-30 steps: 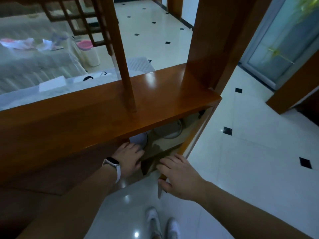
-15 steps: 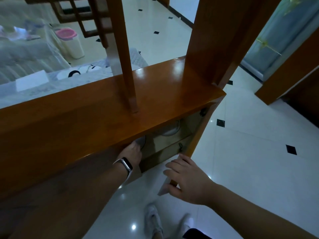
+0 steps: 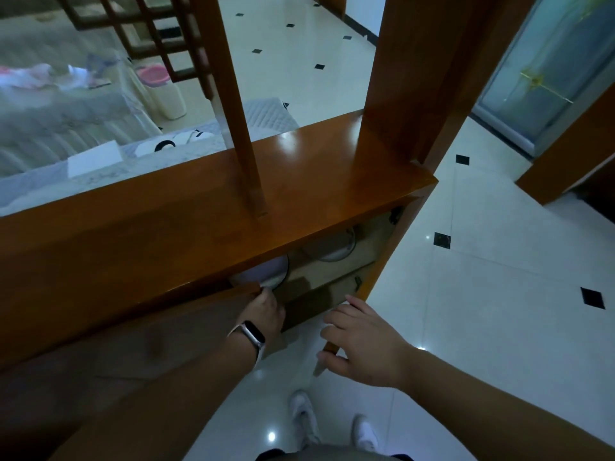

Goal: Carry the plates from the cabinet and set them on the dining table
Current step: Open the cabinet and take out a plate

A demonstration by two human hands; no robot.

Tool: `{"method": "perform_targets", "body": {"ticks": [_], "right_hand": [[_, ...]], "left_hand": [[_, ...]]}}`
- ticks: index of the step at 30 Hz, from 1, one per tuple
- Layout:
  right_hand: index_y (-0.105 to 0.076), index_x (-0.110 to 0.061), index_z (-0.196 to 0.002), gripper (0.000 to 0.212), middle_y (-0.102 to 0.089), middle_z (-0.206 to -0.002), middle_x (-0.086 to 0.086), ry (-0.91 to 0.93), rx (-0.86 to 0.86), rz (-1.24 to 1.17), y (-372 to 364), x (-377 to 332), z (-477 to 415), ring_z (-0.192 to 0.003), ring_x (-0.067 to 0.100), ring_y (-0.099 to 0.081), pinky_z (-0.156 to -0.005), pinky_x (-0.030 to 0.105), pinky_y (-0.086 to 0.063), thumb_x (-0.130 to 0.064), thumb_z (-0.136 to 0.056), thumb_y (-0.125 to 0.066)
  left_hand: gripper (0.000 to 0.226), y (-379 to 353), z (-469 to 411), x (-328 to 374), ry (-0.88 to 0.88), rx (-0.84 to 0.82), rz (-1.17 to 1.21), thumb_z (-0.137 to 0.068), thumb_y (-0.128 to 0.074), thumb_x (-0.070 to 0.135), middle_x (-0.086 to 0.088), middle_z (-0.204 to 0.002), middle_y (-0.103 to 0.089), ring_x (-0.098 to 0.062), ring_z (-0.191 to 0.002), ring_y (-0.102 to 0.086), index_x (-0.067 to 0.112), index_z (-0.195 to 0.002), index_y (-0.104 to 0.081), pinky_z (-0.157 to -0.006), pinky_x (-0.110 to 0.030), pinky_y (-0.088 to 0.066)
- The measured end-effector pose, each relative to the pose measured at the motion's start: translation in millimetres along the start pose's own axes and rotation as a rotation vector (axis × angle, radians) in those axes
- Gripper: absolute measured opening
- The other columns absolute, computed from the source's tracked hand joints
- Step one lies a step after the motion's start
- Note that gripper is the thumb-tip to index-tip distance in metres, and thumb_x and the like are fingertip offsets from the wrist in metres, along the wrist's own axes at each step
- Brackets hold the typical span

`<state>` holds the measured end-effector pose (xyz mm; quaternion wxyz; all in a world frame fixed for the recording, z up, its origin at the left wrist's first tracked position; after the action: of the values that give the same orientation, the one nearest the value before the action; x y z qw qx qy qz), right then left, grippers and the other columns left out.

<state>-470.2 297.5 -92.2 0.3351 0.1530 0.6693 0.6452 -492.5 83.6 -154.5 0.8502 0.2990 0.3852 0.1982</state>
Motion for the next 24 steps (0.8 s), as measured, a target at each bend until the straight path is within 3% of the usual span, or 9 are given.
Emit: {"method": "perform_targets", "body": {"ticks": [7,12,17,20,24], "right_hand": [[-0.068,-0.028,-0.103,0.039,-0.064,-0.111,-0.004,0.085,-0.017,-0.001,3,6,10,-0.114,0.015,-0.053,-0.117,0.043,-0.016,-0.053,-0.094,-0.040],[-0.065,-0.031,-0.090,0.031,-0.062,-0.095,-0.009,0.115,0.009,0.013,2,9,17,-0.102,0.013,-0.054,-0.115,0.041,-0.019,-0.052,-0.093,-0.042],[-0.059,-0.030,-0.081,0.030,-0.056,-0.084,-0.009,0.154,-0.020,0.039,4,13,27,-0.092,0.015,-0.053,-0.110,0.042,-0.030,-0.051,-0.092,-0.040],[-0.059,-0.029,-0.079,0.033,-0.052,-0.079,-0.009,0.183,-0.053,0.073,8,19,38,-0.084,0.014,-0.049,-0.102,0.040,-0.035,-0.053,-0.090,-0.039],[-0.062,-0.028,-0.078,0.035,-0.052,-0.072,-0.008,0.215,-0.061,0.093,13,31,58,-0.075,0.015,-0.048,-0.091,0.039,-0.040,-0.054,-0.087,-0.041]], "left_hand": [[0.056,18,41,52,0.017,0.003,0.012,-0.100,-0.034,0.037,-0.023,-0.137,-0.048,-0.043,-0.127,-0.040,0.000,-0.143,-0.037,-0.111,-0.059,-0.016],[0.054,38,71,77,0.147,-0.070,0.124,-0.100,-0.036,0.034,-0.025,-0.136,-0.046,-0.042,-0.127,-0.037,-0.002,-0.141,-0.037,-0.113,-0.055,-0.012],[0.047,49,99,82,0.319,-0.008,0.395,-0.095,-0.042,0.039,-0.017,-0.122,-0.056,-0.034,-0.109,-0.046,0.007,-0.130,-0.048,-0.097,-0.050,-0.026],[0.043,50,115,93,0.378,0.016,0.488,-0.093,-0.040,0.037,-0.014,-0.117,-0.059,-0.033,-0.105,-0.049,0.010,-0.125,-0.050,-0.094,-0.049,-0.029],[0.027,55,136,117,0.491,0.068,0.633,-0.086,-0.050,0.038,-0.007,-0.093,-0.068,-0.029,-0.086,-0.057,0.018,-0.098,-0.062,-0.085,-0.046,-0.035]]}}
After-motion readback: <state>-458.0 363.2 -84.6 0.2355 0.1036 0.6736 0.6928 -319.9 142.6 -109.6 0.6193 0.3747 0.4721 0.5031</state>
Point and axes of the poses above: each hand's wrist, its own z-axis away from the middle knuckle, its own y-axis out of the back of the hand, x = y × z, the point moved 1 cm from there along -z, towards the middle knuckle
